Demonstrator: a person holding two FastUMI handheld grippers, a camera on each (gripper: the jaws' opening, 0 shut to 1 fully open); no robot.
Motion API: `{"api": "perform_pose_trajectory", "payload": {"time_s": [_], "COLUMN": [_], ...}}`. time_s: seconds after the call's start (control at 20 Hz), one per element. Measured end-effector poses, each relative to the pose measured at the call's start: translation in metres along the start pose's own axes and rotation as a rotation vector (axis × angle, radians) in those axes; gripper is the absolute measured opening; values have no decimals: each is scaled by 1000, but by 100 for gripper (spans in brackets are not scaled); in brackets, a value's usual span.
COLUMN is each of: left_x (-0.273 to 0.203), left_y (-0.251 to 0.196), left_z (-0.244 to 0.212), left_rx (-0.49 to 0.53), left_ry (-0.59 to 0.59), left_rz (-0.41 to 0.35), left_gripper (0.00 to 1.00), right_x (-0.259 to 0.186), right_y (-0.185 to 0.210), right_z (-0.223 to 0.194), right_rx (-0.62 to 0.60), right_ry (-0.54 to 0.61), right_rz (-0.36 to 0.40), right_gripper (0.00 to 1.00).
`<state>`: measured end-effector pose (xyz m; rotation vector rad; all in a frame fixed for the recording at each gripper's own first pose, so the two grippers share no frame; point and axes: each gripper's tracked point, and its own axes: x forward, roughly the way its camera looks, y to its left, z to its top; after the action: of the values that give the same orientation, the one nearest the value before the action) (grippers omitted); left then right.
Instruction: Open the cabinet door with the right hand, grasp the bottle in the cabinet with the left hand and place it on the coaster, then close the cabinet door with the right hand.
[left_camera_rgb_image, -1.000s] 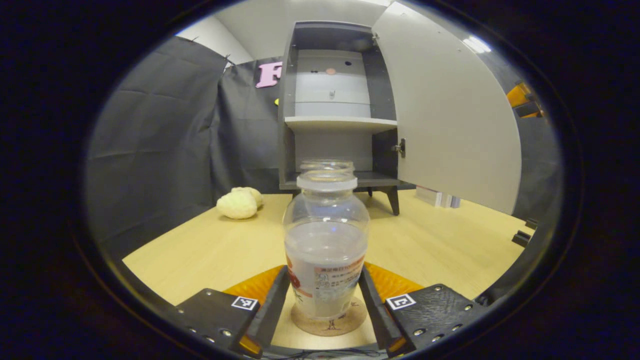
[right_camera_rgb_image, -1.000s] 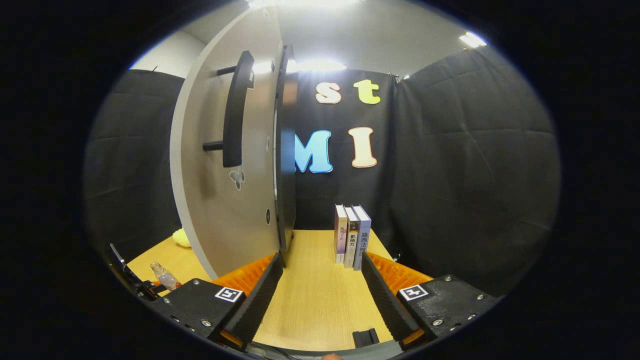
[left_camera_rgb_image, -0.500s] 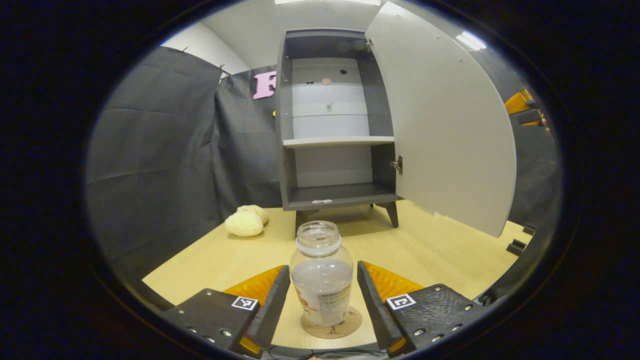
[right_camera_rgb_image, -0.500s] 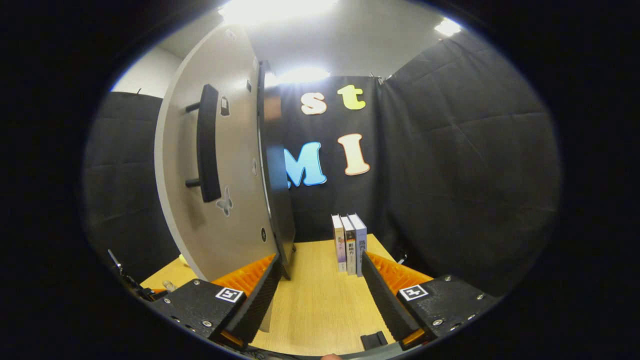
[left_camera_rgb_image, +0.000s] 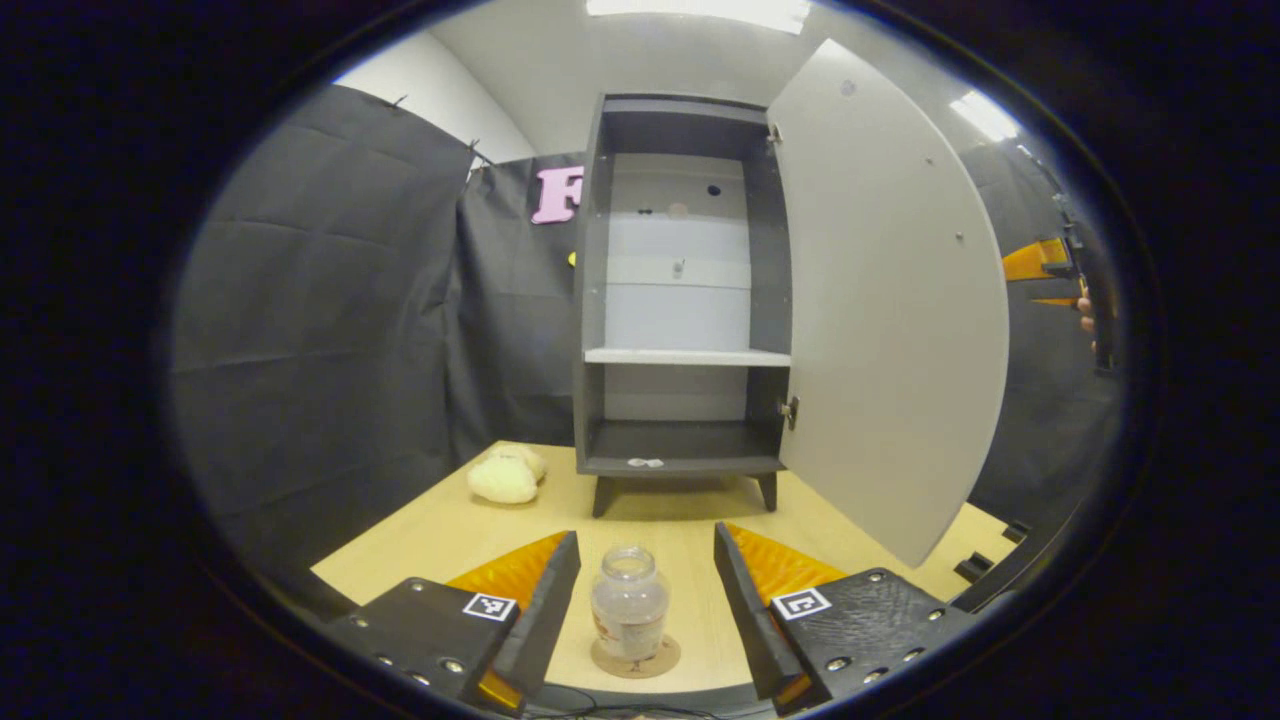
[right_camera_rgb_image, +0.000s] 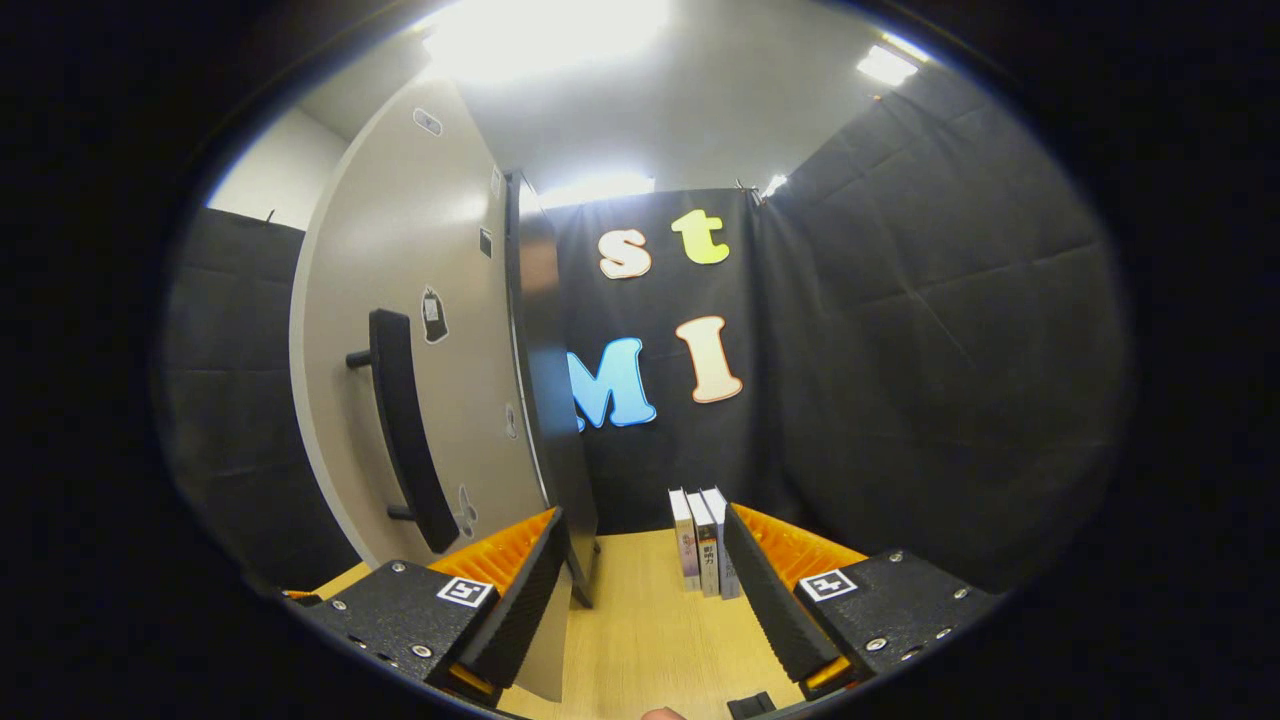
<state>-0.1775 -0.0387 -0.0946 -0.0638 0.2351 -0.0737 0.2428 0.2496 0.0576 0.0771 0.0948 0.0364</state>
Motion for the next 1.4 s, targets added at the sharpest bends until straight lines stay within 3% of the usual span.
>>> {"api": "perform_pose_trajectory", "payload": {"time_s": [0.1,0.2,0.25,0.3,0.35,0.4,0.45,0.5,0.6,0.65,0.7,0.75,0.8,1.0,1.05,1.1,1.3,1.4], "left_x": [2,5,5,5,7,10,14,19,28,33,36,39,41,51,54,54,60,60], "left_y": [16,34,46,58,70,78,84,94,110,116,122,126,130,144,149,153,170,178], "left_z": [22,36,42,47,50,50,49,48,49,52,55,58,58,58,57,58,59,57], "left_rx": [12,6,9,14,19,23,25,24,22,22,24,27,30,33,37,42,42,34], "left_ry": [-28,-46,-60,-70,-77,-81,-81,-80,-81,-87,-91,-93,-96,-94,-94,-97,-111,-113], "left_rz": [28,46,58,68,75,76,75,69,64,58,54,48,41,9,2,-4,-14,-24], "left_gripper": [77,80,74,80,74,74,74,80,80,74,77,74,80,77,80,80,77,80], "right_x": [4,6,6,3,5,4,3,1,-3,-3,-4,-5,-6,-10,-11,-12,-12,-10], "right_y": [10,29,39,44,42,41,42,43,45,49,55,60,67,92,100,108,134,148], "right_z": [10,18,20,21,23,24,24,25,26,25,24,22,21,18,16,15,12,10], "right_rx": [-8,-2,-2,-18,-44,-63,-76,-87,-102,-105,-103,-96,-90,-87,-89,-92,-105,-104], "right_ry": [-11,-34,-39,-41,-53,-59,-64,-65,-70,-69,-65,-59,-55,-49,-45,-40,-34,-30], "right_rz": [-1,13,26,9,-7,-25,-45,-65,-103,-113,-115,-115,-112,-104,-99,-95,-83,-75], "right_gripper": [90,95,95,91,93,93,93,93,92,92,92,92,92,92,87,92,92,92]}}
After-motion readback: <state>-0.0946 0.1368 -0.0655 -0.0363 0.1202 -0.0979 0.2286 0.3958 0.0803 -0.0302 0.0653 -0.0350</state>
